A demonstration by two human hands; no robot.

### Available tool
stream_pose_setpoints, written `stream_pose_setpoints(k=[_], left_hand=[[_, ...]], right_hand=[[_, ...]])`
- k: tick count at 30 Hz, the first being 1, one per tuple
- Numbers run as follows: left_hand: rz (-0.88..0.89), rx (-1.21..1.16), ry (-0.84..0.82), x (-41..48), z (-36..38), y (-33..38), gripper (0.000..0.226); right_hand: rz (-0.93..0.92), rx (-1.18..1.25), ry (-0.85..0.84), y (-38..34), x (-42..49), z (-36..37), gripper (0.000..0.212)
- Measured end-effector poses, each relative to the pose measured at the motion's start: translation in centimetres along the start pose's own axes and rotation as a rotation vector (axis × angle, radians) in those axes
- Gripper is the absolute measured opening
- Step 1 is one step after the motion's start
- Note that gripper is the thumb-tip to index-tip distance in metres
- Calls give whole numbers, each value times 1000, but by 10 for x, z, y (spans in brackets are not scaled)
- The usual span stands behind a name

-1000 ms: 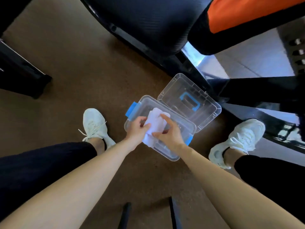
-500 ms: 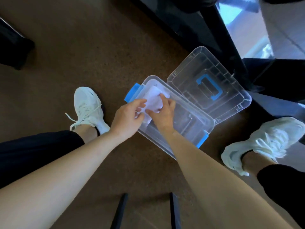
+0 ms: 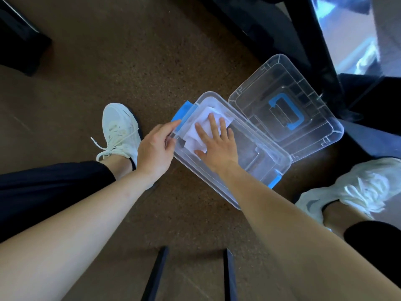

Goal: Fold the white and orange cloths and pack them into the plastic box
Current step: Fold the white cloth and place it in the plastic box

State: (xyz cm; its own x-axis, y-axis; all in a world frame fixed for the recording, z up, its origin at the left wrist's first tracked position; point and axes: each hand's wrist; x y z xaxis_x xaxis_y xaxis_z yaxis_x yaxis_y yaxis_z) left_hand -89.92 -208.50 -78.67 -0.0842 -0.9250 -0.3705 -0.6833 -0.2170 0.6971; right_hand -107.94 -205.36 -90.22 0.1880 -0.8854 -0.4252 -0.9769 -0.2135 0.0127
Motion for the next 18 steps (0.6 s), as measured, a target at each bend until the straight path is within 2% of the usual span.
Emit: stream_pose_setpoints(k=[4, 7, 10, 12, 15, 18], left_hand=[[-8, -7, -36, 0, -4, 2, 50], [-59, 33, -144, 2, -14, 10, 54], [-116, 154, -332, 6, -37, 26, 58], [-163, 213, -411, 6, -53, 39, 50], [-243, 263, -498, 0, -72, 59, 26], [-214, 297, -577, -12, -91, 87, 16]], right_hand=[[10, -171, -49, -6, 5, -11, 103], [-29, -183, -156, -3, 10, -36, 100], [-99, -101, -255, 15, 3, -69, 90], [-147, -101, -282, 31, -15, -96, 89], [-197, -173, -320, 48, -57, -139, 83], [-174, -105, -318, 62, -104, -190, 64]])
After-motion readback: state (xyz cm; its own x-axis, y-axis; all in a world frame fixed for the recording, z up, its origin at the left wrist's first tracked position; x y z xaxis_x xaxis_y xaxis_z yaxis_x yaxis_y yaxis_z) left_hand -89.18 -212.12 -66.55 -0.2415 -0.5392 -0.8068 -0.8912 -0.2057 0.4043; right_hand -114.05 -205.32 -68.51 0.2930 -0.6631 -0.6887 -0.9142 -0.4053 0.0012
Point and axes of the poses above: each hand's wrist, its own x-axis towards the middle knuckle, its own z-axis out of the palm, y = z × x, and after that the axes turned 11 degrees about -x, right-handed
